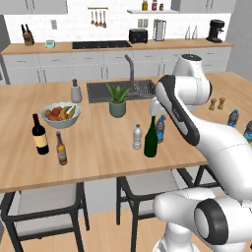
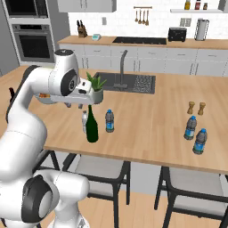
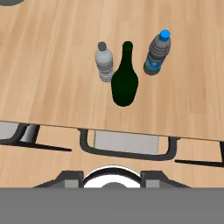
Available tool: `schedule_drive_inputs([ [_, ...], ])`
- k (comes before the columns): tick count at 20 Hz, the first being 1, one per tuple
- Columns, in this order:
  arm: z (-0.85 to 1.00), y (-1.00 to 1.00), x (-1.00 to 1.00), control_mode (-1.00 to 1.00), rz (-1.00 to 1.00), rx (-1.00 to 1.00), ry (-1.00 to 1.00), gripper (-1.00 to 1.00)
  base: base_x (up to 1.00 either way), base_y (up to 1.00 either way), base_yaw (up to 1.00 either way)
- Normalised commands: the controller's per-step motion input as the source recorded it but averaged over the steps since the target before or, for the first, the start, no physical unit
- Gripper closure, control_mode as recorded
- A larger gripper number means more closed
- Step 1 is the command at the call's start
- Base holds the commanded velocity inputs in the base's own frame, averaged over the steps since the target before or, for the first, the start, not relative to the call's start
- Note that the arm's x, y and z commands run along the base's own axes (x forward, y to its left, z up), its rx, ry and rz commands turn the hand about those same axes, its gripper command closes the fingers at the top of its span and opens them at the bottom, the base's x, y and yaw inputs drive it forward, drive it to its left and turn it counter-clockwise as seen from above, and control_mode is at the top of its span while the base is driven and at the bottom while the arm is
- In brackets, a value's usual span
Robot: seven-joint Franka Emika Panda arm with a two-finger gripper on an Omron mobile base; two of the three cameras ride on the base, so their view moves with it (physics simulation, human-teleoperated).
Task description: Move the plastic bottles in the middle to the plastics group, and the glass bottles in the middle to the glass group.
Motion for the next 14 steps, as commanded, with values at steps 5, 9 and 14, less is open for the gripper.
schedule_drive_inputs([
  [5, -0.21, 0.07, 0.00, -1.00, -0.01, 0.00, 0.01, -1.00, 0.00, 0.00, 0.00],
  [9, -0.55, 0.00, 0.19, -1.00, 0.01, -0.02, -0.19, -1.00, 0.00, 0.00, 0.00],
  [14, -0.50, 0.00, 0.40, -1.00, 0.04, 0.00, -0.27, -1.00, 0.00, 0.00, 0.00],
])
